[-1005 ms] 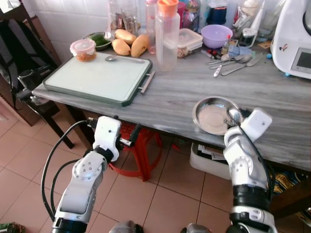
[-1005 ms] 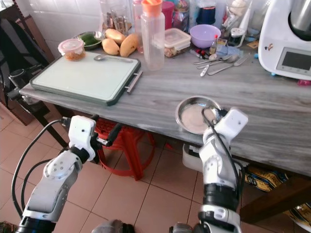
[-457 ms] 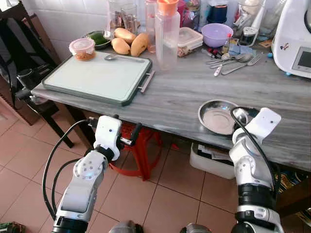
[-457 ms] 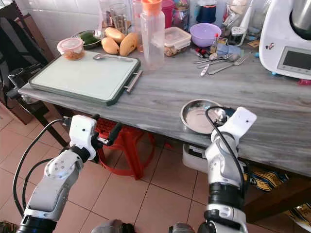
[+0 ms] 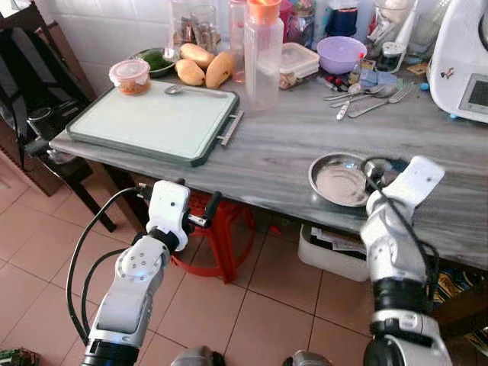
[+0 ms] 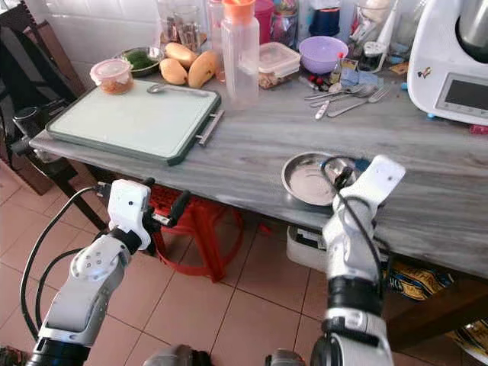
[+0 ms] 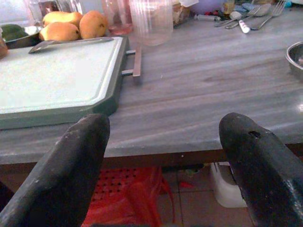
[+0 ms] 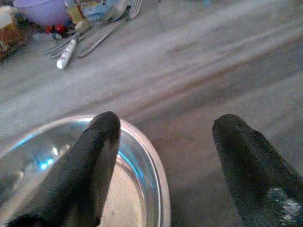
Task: Setting the table
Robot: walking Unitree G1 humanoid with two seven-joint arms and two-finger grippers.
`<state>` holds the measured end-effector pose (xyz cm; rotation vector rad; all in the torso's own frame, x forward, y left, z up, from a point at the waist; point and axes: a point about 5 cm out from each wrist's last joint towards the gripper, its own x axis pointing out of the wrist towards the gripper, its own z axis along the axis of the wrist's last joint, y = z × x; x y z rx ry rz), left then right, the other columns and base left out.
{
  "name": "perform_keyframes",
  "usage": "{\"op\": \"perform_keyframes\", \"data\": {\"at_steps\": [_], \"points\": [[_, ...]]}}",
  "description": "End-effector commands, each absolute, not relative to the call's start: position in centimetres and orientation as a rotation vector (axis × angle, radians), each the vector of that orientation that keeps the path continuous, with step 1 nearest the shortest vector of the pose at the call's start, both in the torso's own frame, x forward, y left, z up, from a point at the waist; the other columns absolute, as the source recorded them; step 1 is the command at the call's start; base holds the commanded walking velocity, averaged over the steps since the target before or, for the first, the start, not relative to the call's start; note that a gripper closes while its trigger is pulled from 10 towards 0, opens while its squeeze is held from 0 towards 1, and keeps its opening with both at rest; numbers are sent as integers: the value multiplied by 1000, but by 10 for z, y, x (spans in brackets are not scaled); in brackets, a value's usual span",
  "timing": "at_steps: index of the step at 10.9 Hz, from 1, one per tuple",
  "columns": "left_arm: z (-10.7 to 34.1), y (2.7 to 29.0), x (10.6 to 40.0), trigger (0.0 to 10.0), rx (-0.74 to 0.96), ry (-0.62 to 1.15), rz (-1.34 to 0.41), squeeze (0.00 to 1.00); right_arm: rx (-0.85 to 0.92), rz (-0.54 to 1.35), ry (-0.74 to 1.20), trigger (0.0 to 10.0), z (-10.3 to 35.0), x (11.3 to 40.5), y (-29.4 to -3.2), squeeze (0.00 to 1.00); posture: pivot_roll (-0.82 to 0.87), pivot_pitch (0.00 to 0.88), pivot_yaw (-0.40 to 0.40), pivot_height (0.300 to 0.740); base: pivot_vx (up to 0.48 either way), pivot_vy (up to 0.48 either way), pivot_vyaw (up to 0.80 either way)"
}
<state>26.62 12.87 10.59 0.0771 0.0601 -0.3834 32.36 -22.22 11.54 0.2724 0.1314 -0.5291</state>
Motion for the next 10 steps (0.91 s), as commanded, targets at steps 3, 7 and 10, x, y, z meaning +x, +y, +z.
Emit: {"op": "perform_keyframes", "data": {"at_steps": [3, 7, 10], "points": [[112, 135, 272, 10000, 72, 22, -329, 0, 136, -433, 20, 10000, 131, 324, -215, 1000, -6, 0, 61, 740, 0, 0, 0], [116, 146, 277, 10000, -62, 27, -146, 0, -119, -234, -179, 10000, 160, 304, -191, 1000, -22, 0, 47, 740, 0, 0, 0], [115, 162, 267, 10000, -23, 15, -26, 0, -146, -150, -170, 10000, 147, 264, -179, 1000, -29, 0, 36, 740, 0, 0, 0]]}}
